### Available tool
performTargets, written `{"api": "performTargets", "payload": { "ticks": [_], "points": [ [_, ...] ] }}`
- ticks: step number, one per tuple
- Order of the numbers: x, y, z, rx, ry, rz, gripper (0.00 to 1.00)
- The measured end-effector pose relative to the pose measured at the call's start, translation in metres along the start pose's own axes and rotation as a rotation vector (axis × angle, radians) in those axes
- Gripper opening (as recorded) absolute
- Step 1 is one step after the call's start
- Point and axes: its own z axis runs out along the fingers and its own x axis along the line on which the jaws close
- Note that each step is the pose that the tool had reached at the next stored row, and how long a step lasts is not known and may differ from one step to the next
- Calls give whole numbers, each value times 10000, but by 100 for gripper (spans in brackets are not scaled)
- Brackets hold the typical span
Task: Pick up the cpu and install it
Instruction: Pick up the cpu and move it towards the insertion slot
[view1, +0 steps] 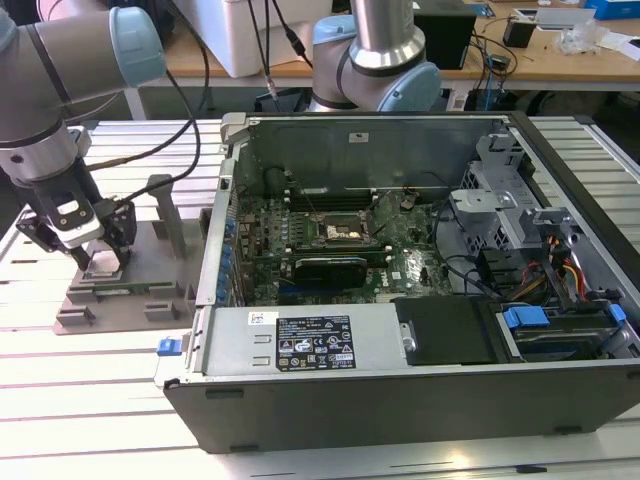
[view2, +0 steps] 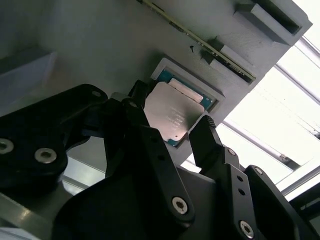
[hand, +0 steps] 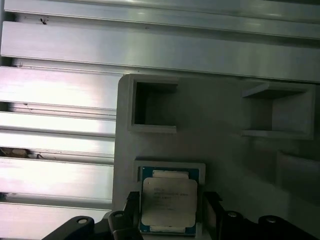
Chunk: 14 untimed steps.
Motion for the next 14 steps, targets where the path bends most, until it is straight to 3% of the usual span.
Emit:
{"api": "performTargets", "payload": {
  "ticks": [14],
  "points": [
    [7, 0, 60, 10, 3, 0, 62]
  ]
}}
